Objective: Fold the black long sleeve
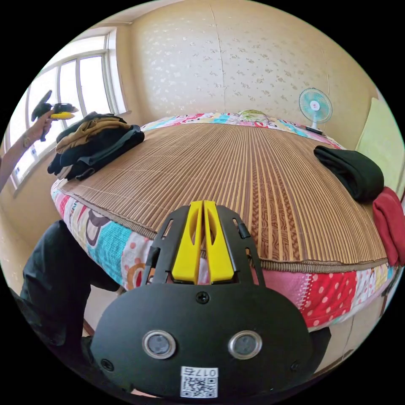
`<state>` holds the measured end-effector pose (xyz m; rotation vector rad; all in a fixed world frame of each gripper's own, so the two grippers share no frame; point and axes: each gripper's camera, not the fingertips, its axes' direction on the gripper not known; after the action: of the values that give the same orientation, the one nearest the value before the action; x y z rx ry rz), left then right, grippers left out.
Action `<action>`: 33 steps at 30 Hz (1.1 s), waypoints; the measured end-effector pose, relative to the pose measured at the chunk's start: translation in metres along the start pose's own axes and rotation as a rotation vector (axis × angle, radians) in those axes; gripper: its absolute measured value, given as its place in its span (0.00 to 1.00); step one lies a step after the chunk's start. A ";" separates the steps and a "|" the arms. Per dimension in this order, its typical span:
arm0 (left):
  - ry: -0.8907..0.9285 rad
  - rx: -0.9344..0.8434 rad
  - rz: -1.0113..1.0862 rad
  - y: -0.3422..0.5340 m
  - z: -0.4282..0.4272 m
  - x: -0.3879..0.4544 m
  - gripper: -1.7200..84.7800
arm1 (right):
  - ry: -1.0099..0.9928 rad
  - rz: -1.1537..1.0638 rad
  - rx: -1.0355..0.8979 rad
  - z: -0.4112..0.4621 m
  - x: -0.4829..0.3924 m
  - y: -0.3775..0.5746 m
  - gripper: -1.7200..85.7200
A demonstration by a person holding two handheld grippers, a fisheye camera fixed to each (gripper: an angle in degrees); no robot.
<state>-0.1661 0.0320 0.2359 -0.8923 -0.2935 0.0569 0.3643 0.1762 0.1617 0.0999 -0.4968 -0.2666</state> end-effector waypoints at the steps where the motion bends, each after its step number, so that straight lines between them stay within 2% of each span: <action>1: -0.029 -0.051 -0.065 0.003 0.032 0.004 0.10 | 0.002 -0.001 0.000 0.003 -0.001 0.001 0.02; 2: -0.011 0.008 -0.089 0.011 0.034 0.006 0.09 | 0.000 -0.001 0.000 0.004 -0.001 0.002 0.02; 4: 0.173 0.201 -0.247 0.058 0.023 0.004 0.04 | -0.037 0.000 0.001 0.007 0.002 0.004 0.02; 7: 0.278 0.288 -0.221 0.132 0.006 0.019 0.02 | -0.112 0.032 0.006 0.012 0.015 0.007 0.02; 11: 0.302 0.307 -0.160 0.234 -0.014 0.035 0.01 | -0.165 0.063 0.010 0.017 0.026 0.011 0.02; 14: 0.328 0.229 -0.104 0.288 -0.025 0.041 0.01 | -0.150 0.058 0.012 0.021 0.025 0.012 0.02; 16: 0.245 0.139 -0.021 0.309 -0.033 0.056 0.02 | -0.145 0.057 0.012 0.023 0.026 0.012 0.02; 18: 0.157 0.157 0.028 0.315 -0.048 0.066 0.03 | -0.149 0.059 0.013 0.023 0.029 0.012 0.02; 21: 0.133 0.266 0.062 0.296 -0.076 0.075 0.08 | -0.156 0.059 0.015 0.024 0.033 0.013 0.02; 27: 0.094 0.350 -0.008 0.186 -0.078 0.080 0.14 | -0.156 0.057 0.017 0.022 0.042 0.013 0.02; 29: 0.063 0.336 -0.050 0.148 -0.072 0.075 0.15 | -0.162 0.059 0.018 0.020 0.046 0.013 0.02; 32: 0.108 0.275 -0.068 0.096 -0.054 0.065 0.17 | -0.181 0.068 0.024 0.016 0.055 0.015 0.02; 33: 0.123 0.193 -0.095 0.079 -0.035 0.058 0.16 | -0.191 0.073 0.029 0.014 0.059 0.016 0.02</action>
<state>-0.0957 0.0651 0.1677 -0.6868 -0.2116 -0.0565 0.4110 0.1747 0.2032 0.0847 -0.6926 -0.1986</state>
